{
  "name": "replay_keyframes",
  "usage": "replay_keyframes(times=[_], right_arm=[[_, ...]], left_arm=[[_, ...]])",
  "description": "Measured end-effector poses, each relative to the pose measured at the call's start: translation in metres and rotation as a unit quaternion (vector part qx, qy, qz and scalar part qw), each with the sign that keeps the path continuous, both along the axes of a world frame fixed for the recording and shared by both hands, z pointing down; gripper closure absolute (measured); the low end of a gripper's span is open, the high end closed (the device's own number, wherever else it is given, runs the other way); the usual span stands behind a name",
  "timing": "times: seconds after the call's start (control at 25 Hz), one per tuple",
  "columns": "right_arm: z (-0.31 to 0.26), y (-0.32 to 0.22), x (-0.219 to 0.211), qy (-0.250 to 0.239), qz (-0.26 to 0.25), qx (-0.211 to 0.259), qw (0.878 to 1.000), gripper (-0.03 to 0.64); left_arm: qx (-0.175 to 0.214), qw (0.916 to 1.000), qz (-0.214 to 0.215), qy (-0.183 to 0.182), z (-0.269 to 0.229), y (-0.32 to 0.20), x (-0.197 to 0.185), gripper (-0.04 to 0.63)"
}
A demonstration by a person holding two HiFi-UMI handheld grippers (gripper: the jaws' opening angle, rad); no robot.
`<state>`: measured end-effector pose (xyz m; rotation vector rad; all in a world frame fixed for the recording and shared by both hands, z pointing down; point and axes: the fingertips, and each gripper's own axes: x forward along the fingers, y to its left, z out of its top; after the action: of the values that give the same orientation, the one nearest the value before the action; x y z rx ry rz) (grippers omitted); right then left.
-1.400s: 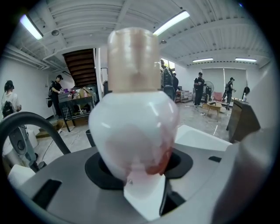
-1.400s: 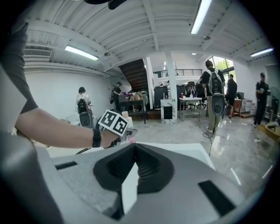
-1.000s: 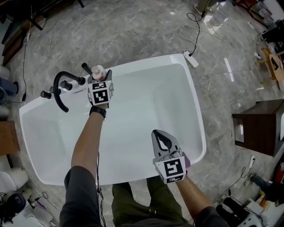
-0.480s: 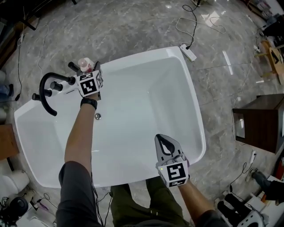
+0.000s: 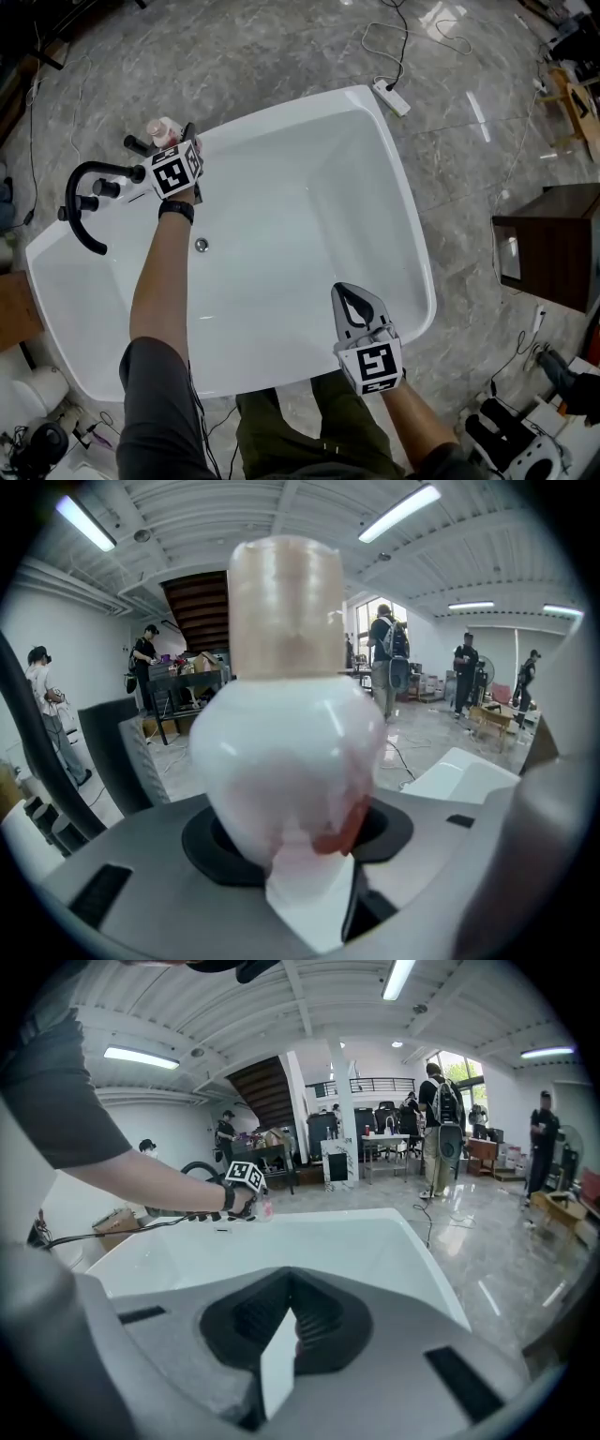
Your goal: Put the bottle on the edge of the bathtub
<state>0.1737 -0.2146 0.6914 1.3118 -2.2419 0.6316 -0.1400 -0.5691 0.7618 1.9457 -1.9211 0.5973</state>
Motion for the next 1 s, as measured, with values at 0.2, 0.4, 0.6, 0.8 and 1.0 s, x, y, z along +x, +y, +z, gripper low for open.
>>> replay_keyframes(times=[0.2,0.4,0.6,0.8,1.0], right_arm=[[0.006,0.003,0.006,0.001,0.004,-0.006,1.000,0.615],[0.012,0.003,0.007,0.002,0.005,-0.008,1.000,0.615],[0.013,0.003,0.004,-0.001,0.004,-0.008,1.000,0.615],[0.009,0.003,-0.001,-0.002,-0.002,-0.006,1.000,0.615],[0.007,0.001,-0.010,-0.009,0.003,-0.003,1.000,0.615]], left_arm=[[0.003,1.0000,0.000,-0.003,0.008,-0.001,0.003,0.372],[0.019,0.9998,0.000,0.003,0.008,-0.005,0.001,0.370],[0.021,0.9997,0.012,-0.003,0.009,-0.005,0.002,0.362],[0.007,0.9995,0.030,-0.004,0.017,0.004,0.007,0.312],[-0.001,0.9990,0.044,0.001,0.019,0.018,0.007,0.281]])
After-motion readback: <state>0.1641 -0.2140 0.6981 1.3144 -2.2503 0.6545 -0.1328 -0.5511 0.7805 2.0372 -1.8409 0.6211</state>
